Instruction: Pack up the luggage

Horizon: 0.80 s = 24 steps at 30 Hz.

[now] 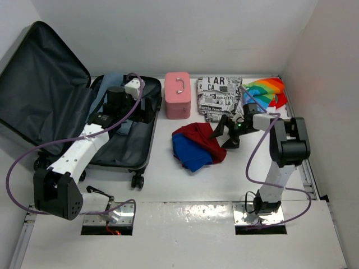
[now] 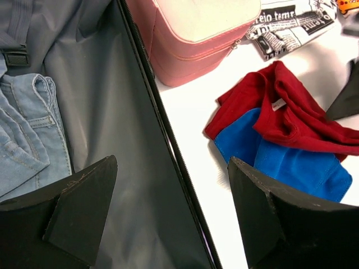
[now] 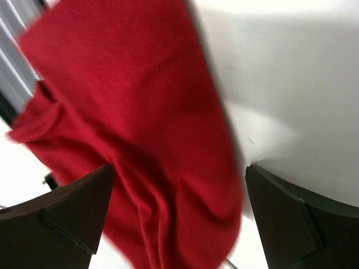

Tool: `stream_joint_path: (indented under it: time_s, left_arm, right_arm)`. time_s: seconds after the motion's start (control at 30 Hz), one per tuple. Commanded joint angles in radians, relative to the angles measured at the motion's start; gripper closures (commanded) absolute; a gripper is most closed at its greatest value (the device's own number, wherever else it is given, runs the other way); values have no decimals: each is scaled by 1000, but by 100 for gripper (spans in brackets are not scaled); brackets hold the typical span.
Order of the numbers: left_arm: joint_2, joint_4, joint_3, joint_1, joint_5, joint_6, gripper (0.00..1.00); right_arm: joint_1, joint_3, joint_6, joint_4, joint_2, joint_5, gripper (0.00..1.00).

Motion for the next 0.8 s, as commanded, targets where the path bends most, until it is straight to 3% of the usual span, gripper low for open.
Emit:
stream_joint_path:
  time_s: [0.0, 0.17, 0.33, 0.43, 0.63, 0.77]
  left_arm:
    - [-30, 36, 14, -9, -13, 10, 15]
    - [-21, 36, 14, -9, -3, 10, 15]
    - [21, -4, -27, -63, 114, -18, 16]
    - [39, -18, -78, -124, 159, -41, 24]
    - [82, -6, -138, -274, 87, -39, 33]
    - [180, -15, -115, -308, 24, -39, 36]
  right_arm:
    - [77, 45, -8, 13, 48, -40, 0]
    - [154, 60, 46, 79, 109, 24, 0]
    - [189, 47, 78, 170, 106, -85, 0]
    - [203, 28, 62, 178, 98, -108, 0]
    - [209, 7, 58, 181, 94, -106, 0]
    - [225, 11, 62, 182, 100, -120, 0]
